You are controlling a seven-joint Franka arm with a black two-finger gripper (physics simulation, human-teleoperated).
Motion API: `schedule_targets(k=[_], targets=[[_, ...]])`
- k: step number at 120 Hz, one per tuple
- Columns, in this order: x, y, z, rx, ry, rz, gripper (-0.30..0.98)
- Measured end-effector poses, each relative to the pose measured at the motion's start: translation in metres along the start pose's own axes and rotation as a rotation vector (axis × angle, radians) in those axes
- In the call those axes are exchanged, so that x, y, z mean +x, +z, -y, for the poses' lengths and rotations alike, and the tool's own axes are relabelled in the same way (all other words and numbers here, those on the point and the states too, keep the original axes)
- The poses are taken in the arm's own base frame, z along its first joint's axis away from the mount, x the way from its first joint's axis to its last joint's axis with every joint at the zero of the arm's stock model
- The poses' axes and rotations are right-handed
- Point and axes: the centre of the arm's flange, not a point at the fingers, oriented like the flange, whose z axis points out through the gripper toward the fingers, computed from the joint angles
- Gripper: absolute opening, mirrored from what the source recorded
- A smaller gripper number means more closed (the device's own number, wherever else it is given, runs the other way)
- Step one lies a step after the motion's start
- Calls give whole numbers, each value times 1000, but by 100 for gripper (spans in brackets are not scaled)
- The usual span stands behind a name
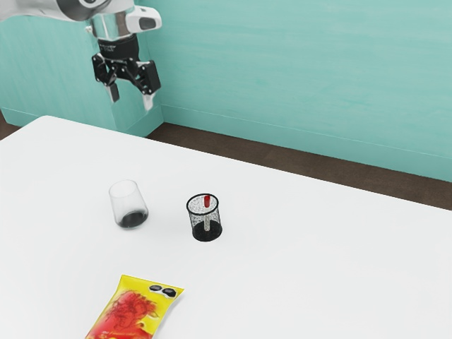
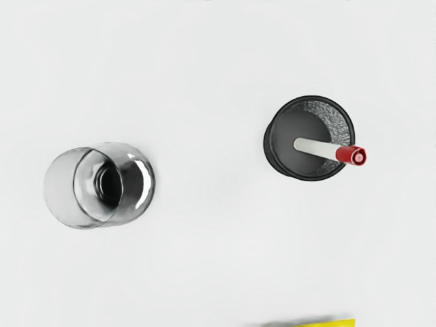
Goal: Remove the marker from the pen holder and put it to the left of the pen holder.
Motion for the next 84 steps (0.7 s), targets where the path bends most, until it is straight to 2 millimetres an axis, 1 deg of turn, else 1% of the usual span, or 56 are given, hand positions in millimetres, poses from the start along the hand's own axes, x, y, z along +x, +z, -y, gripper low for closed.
schedule_targets(k=[20,26,30,32,36,40,47,51,55,59,64,73,80,84], targets=[[-1,-1,1,1,-5,4,69],[-1,0,-5,1,5,7,69],[1,6,-11,1,17,14,69],[2,11,-15,0,23,21,69],[2,29,-25,0,40,43,69],[0,53,-39,0,65,70,69],[-4,102,-62,2,105,111,69],[-7,123,-73,3,123,116,69],[-11,139,-81,3,137,112,69],[-12,149,-88,1,148,102,69],[-11,157,-94,-2,158,82,69],[-1,177,-104,-17,174,48,69],[5,187,-120,-32,200,16,69],[5,192,-126,-36,212,1,69]])
